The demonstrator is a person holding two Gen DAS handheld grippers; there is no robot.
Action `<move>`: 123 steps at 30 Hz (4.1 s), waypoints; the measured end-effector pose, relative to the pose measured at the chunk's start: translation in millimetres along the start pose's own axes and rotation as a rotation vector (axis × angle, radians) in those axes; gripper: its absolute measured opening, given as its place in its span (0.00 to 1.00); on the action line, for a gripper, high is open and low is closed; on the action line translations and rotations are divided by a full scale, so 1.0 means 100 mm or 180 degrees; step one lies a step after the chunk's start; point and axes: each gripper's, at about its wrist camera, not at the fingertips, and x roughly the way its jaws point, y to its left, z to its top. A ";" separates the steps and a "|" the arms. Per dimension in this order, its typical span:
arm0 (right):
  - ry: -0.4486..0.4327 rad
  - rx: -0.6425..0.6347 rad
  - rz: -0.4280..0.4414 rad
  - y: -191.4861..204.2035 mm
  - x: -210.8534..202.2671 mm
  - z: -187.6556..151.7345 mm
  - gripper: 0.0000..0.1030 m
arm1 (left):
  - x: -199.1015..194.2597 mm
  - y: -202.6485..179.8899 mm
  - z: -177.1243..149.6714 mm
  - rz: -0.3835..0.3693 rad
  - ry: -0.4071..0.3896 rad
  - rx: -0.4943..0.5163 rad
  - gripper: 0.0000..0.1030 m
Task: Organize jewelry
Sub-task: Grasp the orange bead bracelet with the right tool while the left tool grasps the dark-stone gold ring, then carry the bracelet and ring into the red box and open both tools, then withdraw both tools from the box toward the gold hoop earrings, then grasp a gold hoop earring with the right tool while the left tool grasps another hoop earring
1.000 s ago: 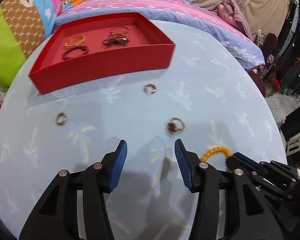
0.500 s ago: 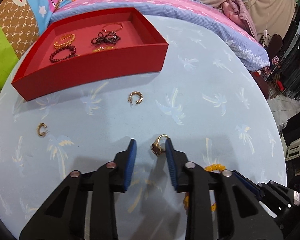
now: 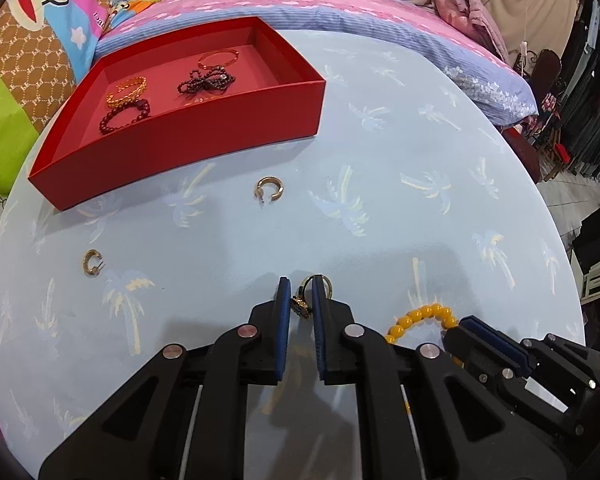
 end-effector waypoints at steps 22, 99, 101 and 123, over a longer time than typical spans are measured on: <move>-0.0497 -0.0448 0.0225 0.80 -0.20 0.96 0.08 | -0.53 0.65 0.38 -0.0059 -0.0303 -0.0339 0.10; -0.0076 -0.0283 0.0103 0.77 0.35 1.00 0.28 | -0.43 1.25 0.34 0.0352 -0.0536 -0.0541 0.54; -0.0018 -0.0264 0.0094 0.74 0.38 0.92 0.28 | -0.38 1.27 0.23 0.0374 -0.0453 -0.0586 0.54; 0.0110 -0.0357 -0.0003 0.85 0.76 0.82 0.28 | -0.13 1.40 -0.10 0.0385 -0.0186 -0.0775 0.54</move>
